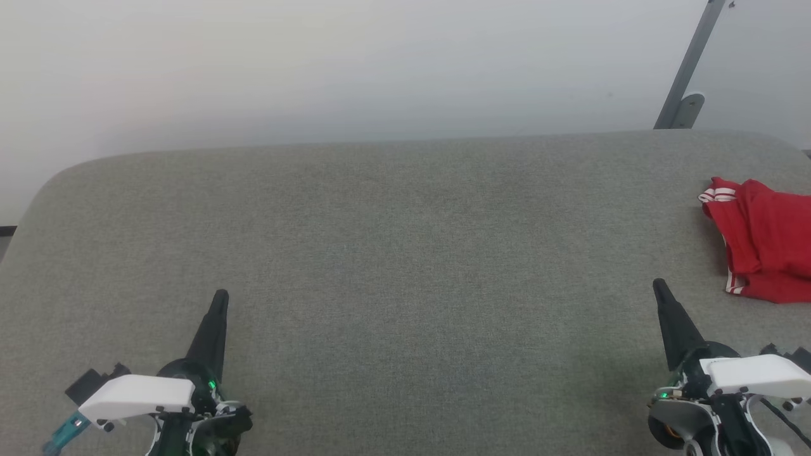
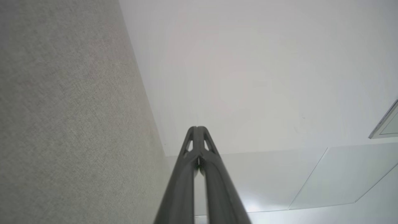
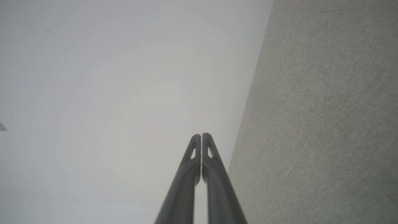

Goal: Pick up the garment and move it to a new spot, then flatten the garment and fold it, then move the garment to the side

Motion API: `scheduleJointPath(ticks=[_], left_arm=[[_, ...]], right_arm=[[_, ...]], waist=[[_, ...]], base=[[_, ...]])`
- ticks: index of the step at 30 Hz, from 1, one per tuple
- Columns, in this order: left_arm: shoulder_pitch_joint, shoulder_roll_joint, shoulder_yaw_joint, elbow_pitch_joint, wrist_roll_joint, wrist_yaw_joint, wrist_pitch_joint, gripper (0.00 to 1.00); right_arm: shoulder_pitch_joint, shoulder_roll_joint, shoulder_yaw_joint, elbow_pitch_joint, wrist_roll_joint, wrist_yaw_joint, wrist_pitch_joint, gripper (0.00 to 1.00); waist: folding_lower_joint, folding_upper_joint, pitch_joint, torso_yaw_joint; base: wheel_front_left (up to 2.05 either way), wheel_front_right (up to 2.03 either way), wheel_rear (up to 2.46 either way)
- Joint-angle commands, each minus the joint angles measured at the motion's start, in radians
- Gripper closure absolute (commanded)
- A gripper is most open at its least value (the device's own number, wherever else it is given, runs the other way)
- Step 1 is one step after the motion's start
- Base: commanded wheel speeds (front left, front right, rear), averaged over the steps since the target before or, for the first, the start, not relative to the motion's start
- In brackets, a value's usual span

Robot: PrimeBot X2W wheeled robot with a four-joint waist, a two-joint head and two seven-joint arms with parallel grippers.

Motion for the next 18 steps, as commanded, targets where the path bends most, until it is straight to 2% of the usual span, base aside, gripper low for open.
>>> scheduleJointPath(ticks=[1,18], left_arm=[[-0.016,-0.003,-0.001,0.0,-0.025,-0.003,0.008,1.0],[-0.018,-0.005,-0.001,0.001,-0.036,-0.003,0.012,1.0]], right_arm=[[-0.009,0.008,-0.005,-0.006,0.015,0.0,0.007,1.0],[-0.009,0.009,-0.005,-0.005,0.03,0.0,0.011,1.0]], waist=[[0.0,-0.0001,0.0,0.0],[0.0,-0.0001,-0.001,0.002]], base=[[0.0,0.0,0.0],[0.0,0.0,0.0]])
